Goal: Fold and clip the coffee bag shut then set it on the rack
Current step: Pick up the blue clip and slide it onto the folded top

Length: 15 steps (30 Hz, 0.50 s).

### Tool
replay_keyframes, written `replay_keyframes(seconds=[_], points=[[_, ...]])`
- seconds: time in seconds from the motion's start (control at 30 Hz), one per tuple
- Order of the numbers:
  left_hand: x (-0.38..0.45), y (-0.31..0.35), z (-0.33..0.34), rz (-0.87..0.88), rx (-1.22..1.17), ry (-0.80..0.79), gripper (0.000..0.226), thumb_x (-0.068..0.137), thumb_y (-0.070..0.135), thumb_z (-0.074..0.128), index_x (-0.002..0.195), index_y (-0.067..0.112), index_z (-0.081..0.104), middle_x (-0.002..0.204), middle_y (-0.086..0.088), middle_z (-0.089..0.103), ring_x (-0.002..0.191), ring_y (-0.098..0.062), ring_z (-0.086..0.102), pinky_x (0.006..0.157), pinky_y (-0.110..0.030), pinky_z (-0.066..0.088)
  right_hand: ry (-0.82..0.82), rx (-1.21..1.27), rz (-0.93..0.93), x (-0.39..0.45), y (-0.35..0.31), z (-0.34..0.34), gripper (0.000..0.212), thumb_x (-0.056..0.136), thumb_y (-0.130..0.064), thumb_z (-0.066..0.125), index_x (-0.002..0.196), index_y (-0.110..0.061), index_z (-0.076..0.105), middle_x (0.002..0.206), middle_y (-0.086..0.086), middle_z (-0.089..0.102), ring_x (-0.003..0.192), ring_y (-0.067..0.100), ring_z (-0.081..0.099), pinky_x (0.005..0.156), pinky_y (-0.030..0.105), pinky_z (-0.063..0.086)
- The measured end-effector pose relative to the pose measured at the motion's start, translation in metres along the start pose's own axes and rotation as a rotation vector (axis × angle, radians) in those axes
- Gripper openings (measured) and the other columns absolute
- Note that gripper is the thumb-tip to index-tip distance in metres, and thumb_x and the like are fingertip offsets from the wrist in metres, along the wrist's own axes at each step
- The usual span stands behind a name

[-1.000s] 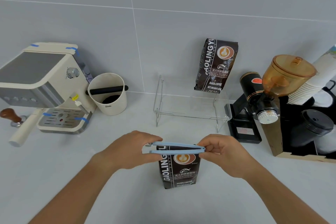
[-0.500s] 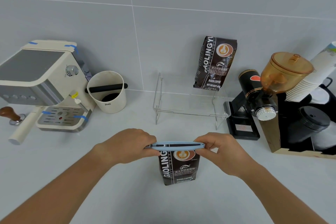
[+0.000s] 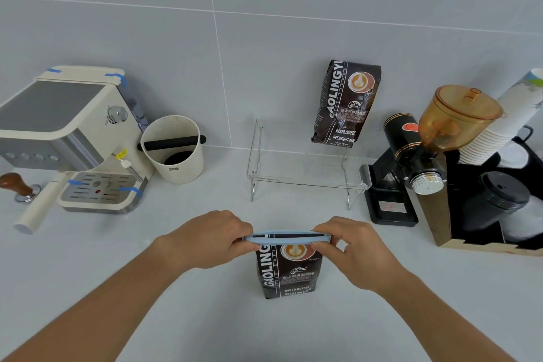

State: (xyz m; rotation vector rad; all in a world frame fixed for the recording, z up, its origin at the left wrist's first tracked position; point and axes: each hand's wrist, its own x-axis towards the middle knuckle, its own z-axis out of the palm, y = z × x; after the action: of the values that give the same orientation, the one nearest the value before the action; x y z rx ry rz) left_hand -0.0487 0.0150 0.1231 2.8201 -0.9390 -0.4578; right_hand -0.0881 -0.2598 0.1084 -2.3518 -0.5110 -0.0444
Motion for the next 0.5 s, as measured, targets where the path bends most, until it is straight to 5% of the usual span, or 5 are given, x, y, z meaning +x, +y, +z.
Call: replay_keyframes(seconds=[0.17,0.3,0.5], points=[[-0.002,-0.002,0.004,-0.033,-0.031,0.035,0.035,0.093,0.052,0.042,0.073,0.024,0.044,0.060,0.009,0.042,0.060,-0.012,0.042,0.051,-0.024,0.030,-0.003,0.059,0.045,0.001,0.006,0.002,0.016,0.083,-0.019,0.074,0.098,-0.017,0.074,0.080,-0.002,0.067,0.076,0.016,0.059,0.061,0.012,0.047],[-0.003,-0.003,0.013,-0.062,-0.156,0.143,0.039,0.089,0.056,0.045,0.081,0.021,0.059,0.070,0.002,0.060,0.066,-0.017,0.053,0.059,-0.032,0.043,0.003,0.163,0.113,0.000,0.010,0.004,0.021,0.081,-0.016,0.076,0.101,-0.021,0.074,0.084,-0.005,0.069,0.078,0.014,0.062,0.070,0.016,0.053],[-0.006,0.008,0.039,-0.220,-0.741,0.271,0.010,0.085,0.026,0.069,0.093,0.021,0.073,0.080,0.002,0.074,0.072,-0.001,0.067,0.054,-0.008,0.042,0.033,0.335,0.332,-0.005,0.022,0.020,0.036,0.078,-0.013,0.078,0.096,-0.042,0.067,0.084,-0.024,0.070,0.076,0.003,0.064,0.067,0.012,0.053]])
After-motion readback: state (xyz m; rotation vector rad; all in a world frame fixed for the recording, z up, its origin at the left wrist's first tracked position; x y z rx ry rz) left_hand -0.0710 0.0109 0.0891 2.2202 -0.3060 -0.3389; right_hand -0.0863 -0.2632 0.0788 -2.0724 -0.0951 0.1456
